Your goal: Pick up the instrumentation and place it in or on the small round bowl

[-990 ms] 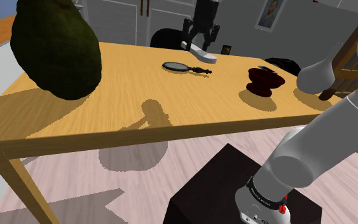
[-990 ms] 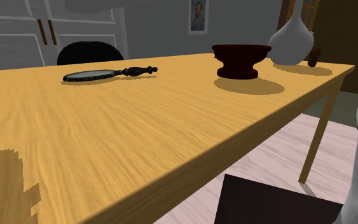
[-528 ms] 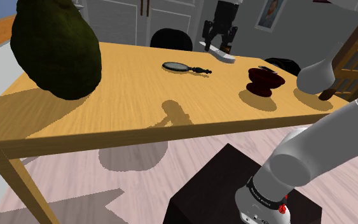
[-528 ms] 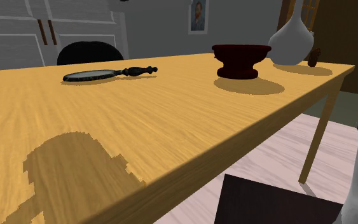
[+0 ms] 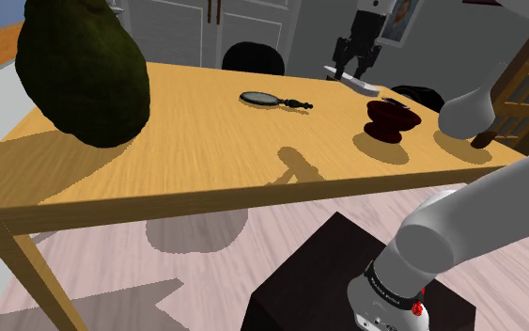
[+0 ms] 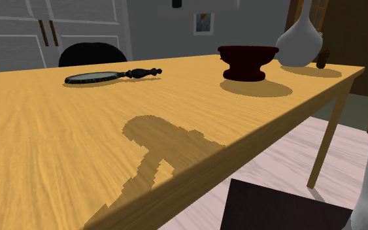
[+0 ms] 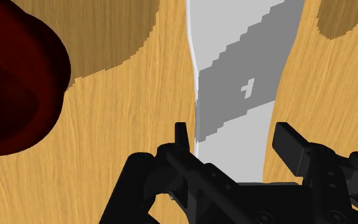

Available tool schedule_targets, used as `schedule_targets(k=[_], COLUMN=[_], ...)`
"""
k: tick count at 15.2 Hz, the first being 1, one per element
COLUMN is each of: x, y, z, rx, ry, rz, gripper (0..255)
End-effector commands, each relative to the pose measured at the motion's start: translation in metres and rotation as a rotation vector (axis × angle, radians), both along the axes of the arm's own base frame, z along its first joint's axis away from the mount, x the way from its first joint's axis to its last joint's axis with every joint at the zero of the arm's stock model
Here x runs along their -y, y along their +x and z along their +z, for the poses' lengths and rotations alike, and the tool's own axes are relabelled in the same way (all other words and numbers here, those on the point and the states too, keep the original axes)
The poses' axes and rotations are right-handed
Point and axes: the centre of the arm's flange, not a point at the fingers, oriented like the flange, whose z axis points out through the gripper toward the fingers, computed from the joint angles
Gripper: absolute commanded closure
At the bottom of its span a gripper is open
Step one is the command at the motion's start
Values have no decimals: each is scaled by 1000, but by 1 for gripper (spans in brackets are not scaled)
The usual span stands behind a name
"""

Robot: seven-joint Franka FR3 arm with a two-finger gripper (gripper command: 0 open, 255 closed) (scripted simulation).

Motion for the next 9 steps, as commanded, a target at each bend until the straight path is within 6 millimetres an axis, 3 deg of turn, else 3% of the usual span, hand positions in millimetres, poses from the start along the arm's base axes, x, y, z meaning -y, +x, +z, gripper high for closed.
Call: schedule_targets(k=[1, 9], x=[24, 117], y=[-13, -62], z=[1, 3], rx=[0, 0], ry=[0, 0], rz=[2, 2], gripper=[255, 255])
